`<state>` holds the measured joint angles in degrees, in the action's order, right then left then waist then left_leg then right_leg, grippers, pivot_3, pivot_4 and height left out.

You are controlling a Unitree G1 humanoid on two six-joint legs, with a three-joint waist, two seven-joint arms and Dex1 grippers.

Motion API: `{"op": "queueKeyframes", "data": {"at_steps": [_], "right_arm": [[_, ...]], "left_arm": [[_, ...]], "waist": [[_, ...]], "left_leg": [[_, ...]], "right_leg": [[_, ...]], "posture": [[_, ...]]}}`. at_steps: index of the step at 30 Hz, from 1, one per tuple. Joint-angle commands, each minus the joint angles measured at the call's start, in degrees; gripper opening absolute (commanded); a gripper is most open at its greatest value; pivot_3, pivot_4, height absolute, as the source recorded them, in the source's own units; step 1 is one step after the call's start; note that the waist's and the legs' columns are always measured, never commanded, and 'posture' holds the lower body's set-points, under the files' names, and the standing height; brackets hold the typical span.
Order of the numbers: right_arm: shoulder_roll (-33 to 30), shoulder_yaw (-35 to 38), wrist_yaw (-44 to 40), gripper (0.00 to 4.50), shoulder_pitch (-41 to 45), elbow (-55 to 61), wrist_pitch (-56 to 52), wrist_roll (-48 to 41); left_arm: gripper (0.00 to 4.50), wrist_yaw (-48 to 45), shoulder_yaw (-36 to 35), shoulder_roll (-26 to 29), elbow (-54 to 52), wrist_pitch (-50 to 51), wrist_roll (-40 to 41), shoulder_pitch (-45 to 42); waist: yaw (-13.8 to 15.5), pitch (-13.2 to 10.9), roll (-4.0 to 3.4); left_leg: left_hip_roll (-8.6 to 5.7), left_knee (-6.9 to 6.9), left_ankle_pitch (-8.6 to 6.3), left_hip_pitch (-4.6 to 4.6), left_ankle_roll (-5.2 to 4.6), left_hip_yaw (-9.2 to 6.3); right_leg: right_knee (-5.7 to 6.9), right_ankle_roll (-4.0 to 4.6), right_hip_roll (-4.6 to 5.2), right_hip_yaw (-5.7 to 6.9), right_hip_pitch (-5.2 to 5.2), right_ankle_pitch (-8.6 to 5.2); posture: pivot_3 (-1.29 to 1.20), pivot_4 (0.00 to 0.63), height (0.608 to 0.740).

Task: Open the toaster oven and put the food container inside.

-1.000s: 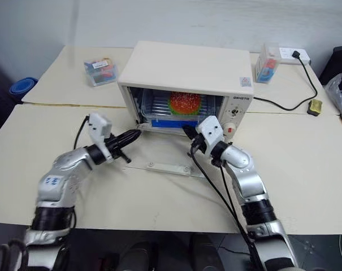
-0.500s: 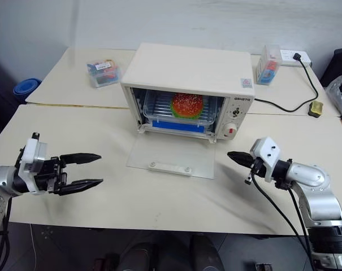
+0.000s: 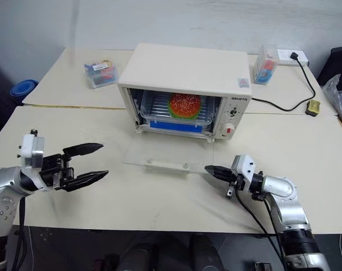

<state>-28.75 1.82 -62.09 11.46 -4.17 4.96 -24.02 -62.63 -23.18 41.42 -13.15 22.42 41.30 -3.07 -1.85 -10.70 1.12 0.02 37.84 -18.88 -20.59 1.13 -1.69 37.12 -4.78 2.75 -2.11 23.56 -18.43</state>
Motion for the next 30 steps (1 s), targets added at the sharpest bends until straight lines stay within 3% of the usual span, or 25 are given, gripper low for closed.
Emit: {"op": "queueKeyframes", "data": {"at_steps": [1, 7, 10, 13, 18, 26, 27, 30], "right_arm": [[2.08, 4.29, 4.99, 0.0, 1.79, 5.68, -3.05, -5.62], [5.67, 7.46, 11.85, 0.0, 10.71, 7.75, -9.97, -12.12], [4.51, 8.65, 12.72, 0.0, 14.46, 6.55, -13.3, -13.61], [0.65, 9.31, 8.43, 0.0, 14.98, 5.69, -15.52, -14.26], [-8.01, 7.52, -4.15, 1.61, 8.81, 6.59, -9.39, -8.98], [-10.84, 6.54, -15.91, 4.26, -1.31, 0.6, 5.18, -3.18], [-10.76, 6.53, -16.12, 4.49, -1.98, 0.45, 5.66, -3.02], [-10.05, 6.57, -15.77, 4.49, -3.21, 0.38, 6.95, -2.59]], "left_arm": [[4.44, 4.4, -3.45, -1.91, -2.93, 0.87, 3.11, 1.53], [4.44, 13.76, -4.27, -6.02, -3.34, 0.49, 3.03, -1.56], [4.44, 15.09, -3.23, -5.51, -2.59, -1.6, 0.05, -2.24], [4.44, 11.31, -2.43, -2.96, -0.05, -6.98, -5.19, -0.69], [4.5, 3.77, -4.28, 2.25, 3.42, -14.16, -11.29, 8.59], [4.5, 4.3, -8.09, 2.73, 5.24, -22.14, -17.79, 19.54], [4.5, 4.11, -8.1, 2.29, 4.91, -22.37, -17.56, 20.61], [4.5, 3.91, -8.61, 0.74, 4.84, -23.22, -15.73, 21.89]], "waist": [[0.19, 0.0, 0.0], [0.26, 0.0, 0.0], [0.26, 0.0, 0.0], [0.36, 0.0, 0.0], [0.19, 0.0, 0.0], [0.25, -0.01, -0.01], [0.25, -0.01, -0.02], [0.25, -0.01, -0.02]], "left_leg": [[-0.01, 0.0, 0.0, 0.0, 0.0, 0.0], [-0.03, 0.08, 0.0, -0.01, 0.02, -0.04], [-0.03, 0.04, -0.03, -0.04, 0.05, -0.06], [-0.04, 0.04, -0.04, -0.15, 0.02, -0.05], [-0.02, 0.01, -0.14, -0.3, -0.14, -0.02], [-0.02, -0.03, -0.17, -0.11, -0.2, 0.0], [-0.04, -0.06, -0.18, 0.0, -0.22, 0.02], [-0.08, -0.14, -0.18, 0.09, -0.23, 0.02]], "right_leg": [[-0.01, 0.0, 0.0, 0.0, -0.01, 0.0], [0.06, 0.0, 0.03, 0.03, 0.0, 0.0], [-0.04, 0.0, 0.02, 0.05, 0.01, 0.0], [-0.15, 0.0, 0.02, 0.07, 0.06, 0.0], [-0.34, 0.0, 0.03, 0.07, 0.12, 0.0], [-0.33, 0.0, 0.14, 0.06, -0.06, 0.0], [-0.33, 0.0, 0.18, 0.05, -0.16, 0.0], [-0.3, 0.01, 0.25, 0.05, -0.2, 0.0]], "posture": [[0.0, 0.15, 0.74], [0.0, 0.15, 0.74], [0.0, 0.15, 0.74], [0.0, 0.15, 0.74], [0.0, 0.15, 0.74], [0.0, 0.15, 0.74], [0.0, 0.15, 0.74], [0.0, 0.15, 0.74]]}}
